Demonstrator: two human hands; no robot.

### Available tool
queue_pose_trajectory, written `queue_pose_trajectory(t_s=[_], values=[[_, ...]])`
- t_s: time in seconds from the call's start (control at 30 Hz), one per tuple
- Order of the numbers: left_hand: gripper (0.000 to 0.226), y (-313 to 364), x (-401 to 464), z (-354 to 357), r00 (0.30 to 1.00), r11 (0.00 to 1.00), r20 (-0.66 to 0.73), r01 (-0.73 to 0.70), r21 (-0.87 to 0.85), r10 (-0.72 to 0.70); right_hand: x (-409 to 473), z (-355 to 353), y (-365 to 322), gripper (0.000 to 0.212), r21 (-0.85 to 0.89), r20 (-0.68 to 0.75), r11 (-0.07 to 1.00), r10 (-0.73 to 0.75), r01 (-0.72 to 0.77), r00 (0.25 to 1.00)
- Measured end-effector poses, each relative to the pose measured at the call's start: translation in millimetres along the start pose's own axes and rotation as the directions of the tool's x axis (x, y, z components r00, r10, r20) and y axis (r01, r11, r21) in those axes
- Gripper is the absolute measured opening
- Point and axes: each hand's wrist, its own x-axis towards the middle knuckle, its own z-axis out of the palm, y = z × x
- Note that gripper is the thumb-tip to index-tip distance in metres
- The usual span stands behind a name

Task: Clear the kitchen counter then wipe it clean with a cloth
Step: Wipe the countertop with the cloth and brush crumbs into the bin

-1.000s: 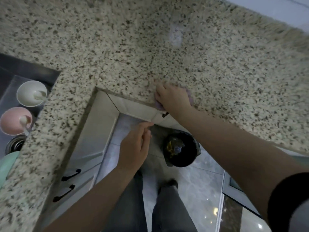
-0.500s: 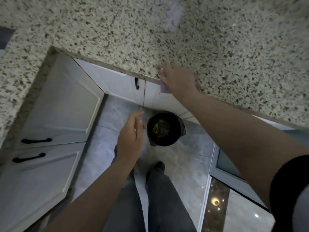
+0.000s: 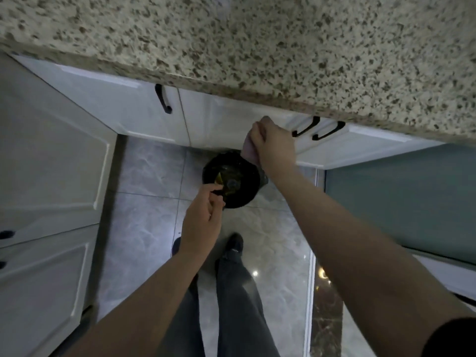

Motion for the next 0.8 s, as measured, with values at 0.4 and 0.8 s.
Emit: queue_pose_trajectory(t_s=[0.4, 0.8], values=[[0.055, -137, 129, 110, 0.69, 0.366, 0.554, 0.72, -0.589, -0.466, -1, 212, 131, 0.034, 0.663, 0.694, -0.578, 0.238, -0.476, 0.679], [0.032, -191, 142, 147, 0.816, 0.637, 0.22, 0.561, -0.528, -0.535, -59, 224, 178, 0.096, 0.621, 0.682, -0.663, 0.194, -0.418, 0.706]])
